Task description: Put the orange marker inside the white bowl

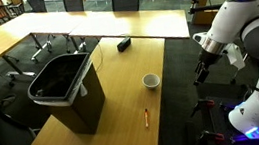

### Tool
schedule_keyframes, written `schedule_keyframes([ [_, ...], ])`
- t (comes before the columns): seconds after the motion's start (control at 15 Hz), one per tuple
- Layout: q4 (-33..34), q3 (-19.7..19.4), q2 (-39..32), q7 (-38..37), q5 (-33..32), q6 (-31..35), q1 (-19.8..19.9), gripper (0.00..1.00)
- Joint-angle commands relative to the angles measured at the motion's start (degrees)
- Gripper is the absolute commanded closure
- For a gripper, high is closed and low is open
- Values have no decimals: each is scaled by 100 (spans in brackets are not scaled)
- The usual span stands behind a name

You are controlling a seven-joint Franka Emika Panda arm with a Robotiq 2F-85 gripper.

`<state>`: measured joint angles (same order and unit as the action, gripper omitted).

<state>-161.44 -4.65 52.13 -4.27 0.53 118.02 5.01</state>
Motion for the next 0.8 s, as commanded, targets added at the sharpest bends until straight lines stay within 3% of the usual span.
schedule_keyframes([
  [0.0, 182, 746, -723, -1286, 147, 571, 200, 0],
  [0.2, 477, 1352, -1746, -2540, 204, 1204, 278, 0],
  [0.4, 766, 1694, -2819, -3644, 194, 1860, 406, 0],
  [0.73, 1123, 1641, -4338, -5219, 167, 3033, 313, 0],
])
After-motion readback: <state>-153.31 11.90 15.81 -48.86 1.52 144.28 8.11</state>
